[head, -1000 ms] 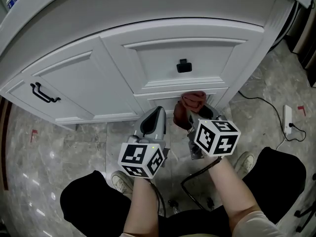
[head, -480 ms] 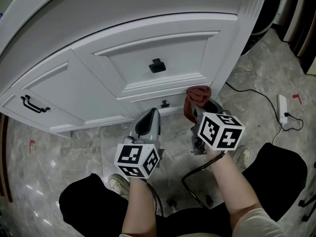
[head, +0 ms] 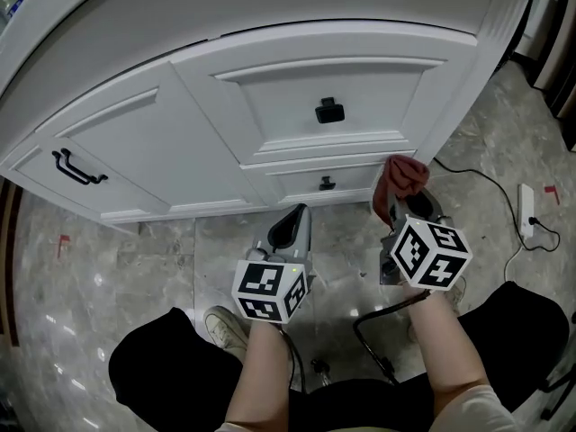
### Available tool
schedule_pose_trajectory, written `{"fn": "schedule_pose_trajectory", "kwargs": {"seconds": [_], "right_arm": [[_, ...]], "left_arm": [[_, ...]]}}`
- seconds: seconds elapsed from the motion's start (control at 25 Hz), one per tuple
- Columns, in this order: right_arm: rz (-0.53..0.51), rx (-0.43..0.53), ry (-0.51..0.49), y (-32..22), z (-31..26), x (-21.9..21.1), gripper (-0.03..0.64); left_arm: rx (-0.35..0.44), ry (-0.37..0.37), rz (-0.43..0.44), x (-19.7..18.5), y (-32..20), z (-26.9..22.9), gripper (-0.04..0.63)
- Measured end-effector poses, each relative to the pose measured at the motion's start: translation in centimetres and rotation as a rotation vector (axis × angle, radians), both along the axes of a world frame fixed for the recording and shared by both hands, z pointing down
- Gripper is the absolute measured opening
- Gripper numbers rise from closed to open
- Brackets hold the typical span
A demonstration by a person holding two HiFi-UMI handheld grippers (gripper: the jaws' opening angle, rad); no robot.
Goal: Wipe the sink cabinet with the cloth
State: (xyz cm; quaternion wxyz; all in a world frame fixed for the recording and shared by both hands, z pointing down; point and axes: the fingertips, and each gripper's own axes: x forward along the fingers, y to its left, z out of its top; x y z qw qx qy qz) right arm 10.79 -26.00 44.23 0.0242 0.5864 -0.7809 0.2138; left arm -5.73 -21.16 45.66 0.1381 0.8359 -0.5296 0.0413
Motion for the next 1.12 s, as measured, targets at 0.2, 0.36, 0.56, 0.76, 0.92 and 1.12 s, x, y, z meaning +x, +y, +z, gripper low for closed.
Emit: {"fn": "schedule_pose_trajectory", "kwargs": {"seconds": [0.2,0.36,0.56,0.76,0.92,1.12], "right_arm": [[-0.198,0.002,0.021,1.7,1.7,-8.5,0.081],[-0.323,0.011,0.013,2.5,2.4,-15.4,0.081],[-0.408,0.001,0.004,2.5,4.1,-21.2,0.081],[-0.446,-0.028,0.038,2.0,6.1,-24.4,0.081],[-0.417,-0.011,0.060,1.6,6.4,-24.2,0.084],[-0.395,-0.009,0.061,1.3,6.6,-22.9,0.084]], "left_arm": [[-0.003,-0.007,-0.055,-3.2,0.6,0.3,0.000],[-0.003,-0.048,-0.116,-6.5,1.2,0.6,0.000],[0.037,-0.059,-0.217,-11.0,1.8,0.1,0.000],[0.029,-0.022,-0.230,-12.2,1.8,0.4,0.000],[0.016,-0.068,-0.204,-11.5,1.6,1.3,0.000],[0.020,-0.066,-0.184,-10.8,1.3,1.4,0.000]]}}
